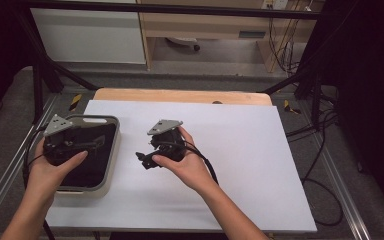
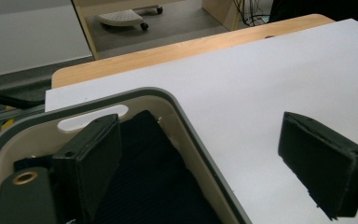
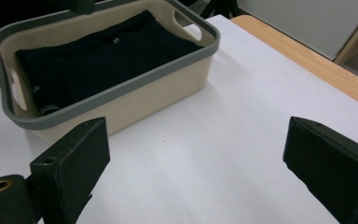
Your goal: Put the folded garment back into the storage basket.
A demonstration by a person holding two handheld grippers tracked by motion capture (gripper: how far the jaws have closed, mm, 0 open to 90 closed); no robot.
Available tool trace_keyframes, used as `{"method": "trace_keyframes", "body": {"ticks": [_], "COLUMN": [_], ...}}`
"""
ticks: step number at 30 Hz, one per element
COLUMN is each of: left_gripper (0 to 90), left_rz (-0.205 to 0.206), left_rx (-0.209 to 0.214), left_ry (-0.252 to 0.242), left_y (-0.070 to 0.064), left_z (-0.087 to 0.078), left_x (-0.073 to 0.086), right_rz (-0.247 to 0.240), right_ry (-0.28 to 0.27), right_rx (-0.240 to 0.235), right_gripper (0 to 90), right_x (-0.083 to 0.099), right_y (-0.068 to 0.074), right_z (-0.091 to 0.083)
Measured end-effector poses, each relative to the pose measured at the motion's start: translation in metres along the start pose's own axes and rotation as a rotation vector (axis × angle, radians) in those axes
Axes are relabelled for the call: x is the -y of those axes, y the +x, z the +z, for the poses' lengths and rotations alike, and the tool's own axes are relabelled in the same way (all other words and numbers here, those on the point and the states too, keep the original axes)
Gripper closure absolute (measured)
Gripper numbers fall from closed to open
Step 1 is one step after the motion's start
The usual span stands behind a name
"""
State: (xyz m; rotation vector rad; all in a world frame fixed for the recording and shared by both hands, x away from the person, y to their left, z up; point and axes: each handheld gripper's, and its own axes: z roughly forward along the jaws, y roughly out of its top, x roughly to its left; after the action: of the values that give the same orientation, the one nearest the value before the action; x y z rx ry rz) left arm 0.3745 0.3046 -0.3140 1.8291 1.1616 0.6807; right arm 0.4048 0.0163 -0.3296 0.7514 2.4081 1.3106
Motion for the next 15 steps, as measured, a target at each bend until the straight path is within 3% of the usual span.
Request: {"method": "trace_keyframes", "body": {"ticks": [15], "left_gripper": [11.5], "left_rz": [-0.005], "left_rx": [0.053], "left_ry": [-0.012], "left_y": [-0.021], "left_z": [0.005], "left_x": [0.019], "right_rz": [0.093], "right_ry": [-0.056], "right_rx": [0.026], "right_gripper": [7.6], "right_x": [0.017], "right_y": [-0.043], "right_z": [-0.031]}}
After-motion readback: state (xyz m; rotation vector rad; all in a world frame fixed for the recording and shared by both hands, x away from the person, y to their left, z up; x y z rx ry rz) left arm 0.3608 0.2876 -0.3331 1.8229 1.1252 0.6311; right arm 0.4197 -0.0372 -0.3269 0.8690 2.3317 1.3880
